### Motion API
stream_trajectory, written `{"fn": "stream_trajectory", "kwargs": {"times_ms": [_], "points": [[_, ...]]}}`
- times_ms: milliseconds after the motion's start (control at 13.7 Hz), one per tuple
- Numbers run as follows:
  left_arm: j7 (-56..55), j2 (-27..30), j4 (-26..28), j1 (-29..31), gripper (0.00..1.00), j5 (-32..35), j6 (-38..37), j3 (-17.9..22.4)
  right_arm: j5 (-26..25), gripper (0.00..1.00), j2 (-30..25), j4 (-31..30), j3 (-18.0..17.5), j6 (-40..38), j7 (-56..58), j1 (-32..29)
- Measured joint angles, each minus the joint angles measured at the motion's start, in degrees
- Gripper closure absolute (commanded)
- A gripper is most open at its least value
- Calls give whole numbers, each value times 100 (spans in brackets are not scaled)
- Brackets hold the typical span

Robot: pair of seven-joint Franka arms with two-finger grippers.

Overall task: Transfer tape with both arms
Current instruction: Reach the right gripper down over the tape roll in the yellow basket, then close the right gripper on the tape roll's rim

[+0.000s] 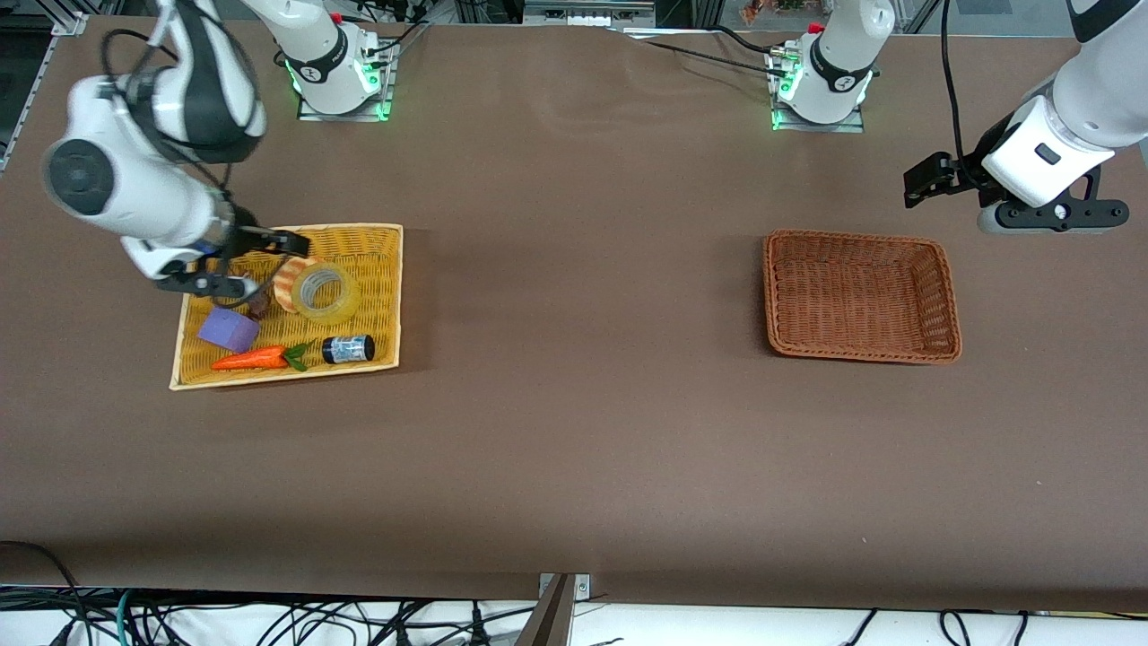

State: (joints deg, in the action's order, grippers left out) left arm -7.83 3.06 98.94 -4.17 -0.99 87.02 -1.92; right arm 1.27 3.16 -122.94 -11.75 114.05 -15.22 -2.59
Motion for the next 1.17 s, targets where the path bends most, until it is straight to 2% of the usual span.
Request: {"fn": "stream_trajectory", "kwargs": {"times_ms": [146,365,583,875,1094,1167], "points": [[0,0,0,0,0,0,-1,0,0,0,-12,-422,-176,580,-228,32],[0,0,0,0,0,0,-3,0,-4,0,76,-827,-154,1190,-233,10],[0,0,0,0,0,0,-3,-1,-5,0,323,-954,-153,1732,-214,0],[0,0,0,0,0,0,-4,-1,-12,0,899,-1232,-152,2859,-121,-1],[0,0,0,0,0,0,-7,-1,-15,0,1196,-1254,-152,3240,-21,-2],[0,-1,0,1,0,0,-8,-1,-22,12,1237,-1254,-152,3300,-6,-2]]}}
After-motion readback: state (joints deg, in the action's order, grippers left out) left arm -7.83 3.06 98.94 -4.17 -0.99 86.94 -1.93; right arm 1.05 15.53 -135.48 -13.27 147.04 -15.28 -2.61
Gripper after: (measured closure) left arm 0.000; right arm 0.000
